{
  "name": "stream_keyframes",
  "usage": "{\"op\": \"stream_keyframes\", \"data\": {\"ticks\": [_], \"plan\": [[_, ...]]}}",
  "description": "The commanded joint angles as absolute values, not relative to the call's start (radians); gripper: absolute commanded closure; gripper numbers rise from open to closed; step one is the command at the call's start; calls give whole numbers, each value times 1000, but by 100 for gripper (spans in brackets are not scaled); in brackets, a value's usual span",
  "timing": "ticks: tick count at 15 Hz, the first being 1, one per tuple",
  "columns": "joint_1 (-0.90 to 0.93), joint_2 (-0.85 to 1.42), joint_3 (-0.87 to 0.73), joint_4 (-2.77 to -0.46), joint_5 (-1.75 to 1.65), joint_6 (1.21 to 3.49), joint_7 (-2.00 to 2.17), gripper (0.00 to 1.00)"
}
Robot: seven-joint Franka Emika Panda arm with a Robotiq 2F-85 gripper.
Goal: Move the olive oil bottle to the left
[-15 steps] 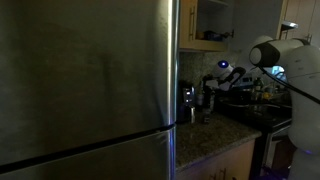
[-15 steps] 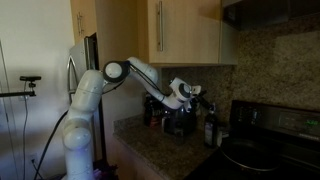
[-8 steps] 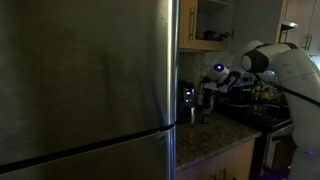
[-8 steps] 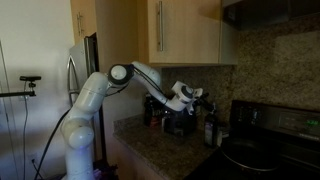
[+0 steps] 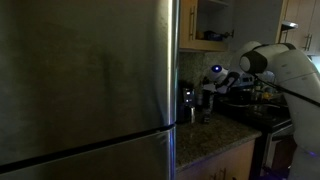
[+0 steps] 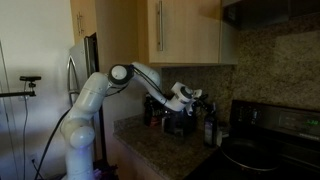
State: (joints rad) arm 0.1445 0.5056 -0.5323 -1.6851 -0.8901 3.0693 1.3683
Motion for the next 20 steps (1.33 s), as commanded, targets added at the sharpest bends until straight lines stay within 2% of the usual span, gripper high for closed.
{"op": "stream_keyframes", "data": {"ticks": [1,2,4,10,15,20], "plan": [[177,500,-581,-1685,-922,3040,1385,92],[180,501,-591,-1685,-927,3029,1380,97],[179,487,-593,-1700,-923,3014,1358,94],[180,417,-600,-1758,-944,2975,1266,94],[71,194,-419,-1991,-782,2914,923,94],[42,53,-353,-2112,-544,2806,627,94]]}}
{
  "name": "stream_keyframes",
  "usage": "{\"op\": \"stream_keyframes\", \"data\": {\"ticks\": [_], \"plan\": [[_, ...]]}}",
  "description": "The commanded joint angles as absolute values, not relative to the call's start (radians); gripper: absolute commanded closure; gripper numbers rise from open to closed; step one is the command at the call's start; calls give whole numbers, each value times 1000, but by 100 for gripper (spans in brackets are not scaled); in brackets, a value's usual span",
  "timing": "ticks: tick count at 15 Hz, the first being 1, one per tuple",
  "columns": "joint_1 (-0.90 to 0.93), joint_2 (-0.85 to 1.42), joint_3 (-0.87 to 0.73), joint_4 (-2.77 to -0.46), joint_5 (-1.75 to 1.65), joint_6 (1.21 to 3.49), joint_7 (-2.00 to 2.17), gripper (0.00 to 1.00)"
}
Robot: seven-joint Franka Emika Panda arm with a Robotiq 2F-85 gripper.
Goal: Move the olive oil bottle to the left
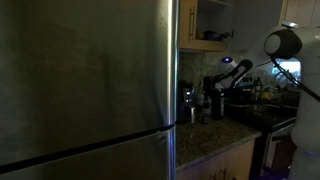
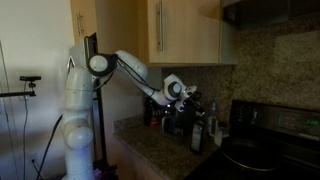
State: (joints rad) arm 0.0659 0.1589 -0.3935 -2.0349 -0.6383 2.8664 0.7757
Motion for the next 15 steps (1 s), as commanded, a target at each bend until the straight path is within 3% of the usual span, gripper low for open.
{"op": "stream_keyframes", "data": {"ticks": [1,4,9,15], "plan": [[45,40,-351,-2132,-501,2792,584,94],[62,-17,-339,-2204,-358,2779,437,94],[6,-155,-177,-2308,-63,2700,143,94],[42,-237,-132,-2359,161,2609,-78,94]]}}
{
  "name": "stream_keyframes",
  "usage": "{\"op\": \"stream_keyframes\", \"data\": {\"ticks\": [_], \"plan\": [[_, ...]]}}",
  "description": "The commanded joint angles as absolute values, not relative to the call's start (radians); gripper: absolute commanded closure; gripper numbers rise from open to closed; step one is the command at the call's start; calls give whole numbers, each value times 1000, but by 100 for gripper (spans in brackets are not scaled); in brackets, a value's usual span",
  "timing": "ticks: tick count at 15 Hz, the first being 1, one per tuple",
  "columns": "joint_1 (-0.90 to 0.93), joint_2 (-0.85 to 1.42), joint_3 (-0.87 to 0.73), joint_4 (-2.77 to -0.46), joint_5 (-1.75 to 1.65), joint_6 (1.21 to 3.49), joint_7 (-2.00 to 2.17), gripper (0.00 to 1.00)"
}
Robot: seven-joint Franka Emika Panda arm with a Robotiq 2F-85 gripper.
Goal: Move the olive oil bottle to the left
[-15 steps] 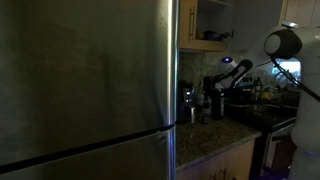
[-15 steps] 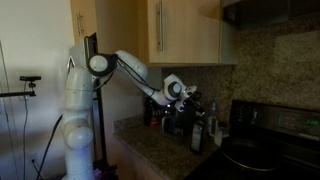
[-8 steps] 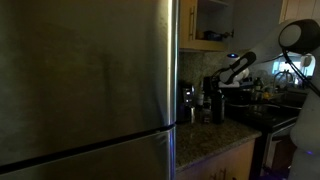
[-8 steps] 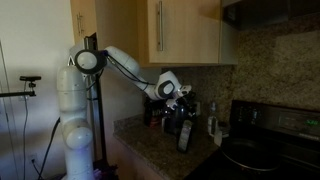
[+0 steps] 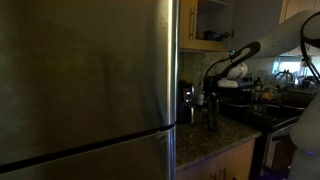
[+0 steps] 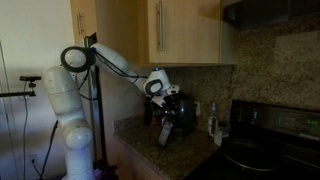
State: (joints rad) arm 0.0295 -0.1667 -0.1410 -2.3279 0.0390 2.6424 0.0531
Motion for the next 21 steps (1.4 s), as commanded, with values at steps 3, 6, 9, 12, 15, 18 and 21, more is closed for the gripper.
{"op": "stream_keyframes", "data": {"ticks": [3,6,9,12,15,18,21], "plan": [[119,-281,-164,-2374,422,2567,-301,94],[162,-311,-182,-2357,608,2447,-445,94],[129,-275,-143,-2359,600,2463,-424,75],[127,-261,-141,-2366,588,2472,-424,75],[180,-285,-33,-2417,502,2563,-404,94],[255,-307,69,-2455,467,2709,-395,94],[347,-290,107,-2450,500,2883,-403,94]]}}
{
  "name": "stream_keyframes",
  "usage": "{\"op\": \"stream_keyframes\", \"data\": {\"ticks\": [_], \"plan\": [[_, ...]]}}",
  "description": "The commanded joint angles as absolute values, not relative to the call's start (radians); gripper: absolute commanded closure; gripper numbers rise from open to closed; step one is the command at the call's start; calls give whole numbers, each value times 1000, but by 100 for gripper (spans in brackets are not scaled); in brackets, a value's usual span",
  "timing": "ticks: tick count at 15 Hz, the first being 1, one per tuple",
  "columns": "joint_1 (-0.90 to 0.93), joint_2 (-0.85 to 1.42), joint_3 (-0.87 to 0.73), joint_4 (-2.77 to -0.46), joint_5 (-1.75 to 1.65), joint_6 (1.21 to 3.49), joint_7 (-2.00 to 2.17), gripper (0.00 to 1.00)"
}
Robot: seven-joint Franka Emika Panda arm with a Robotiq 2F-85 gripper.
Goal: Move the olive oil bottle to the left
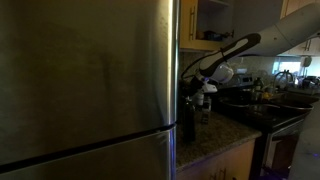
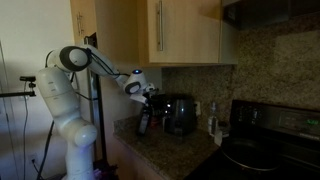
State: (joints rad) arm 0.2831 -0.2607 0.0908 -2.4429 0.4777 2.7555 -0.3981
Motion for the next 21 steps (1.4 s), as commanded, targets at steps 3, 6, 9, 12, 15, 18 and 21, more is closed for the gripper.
{"op": "stream_keyframes", "data": {"ticks": [3,6,9,12,15,18,21], "plan": [[440,-276,112,-2456,609,3038,-476,94],[545,-277,74,-2473,693,3131,-579,94],[648,-278,16,-2488,732,3215,-699,94],[754,-278,-59,-2488,733,3271,-762,94],[796,-305,-130,-2503,735,3201,-732,94],[781,-259,-115,-2498,706,3214,-713,75],[774,-250,-126,-2510,683,3192,-734,94]]}}
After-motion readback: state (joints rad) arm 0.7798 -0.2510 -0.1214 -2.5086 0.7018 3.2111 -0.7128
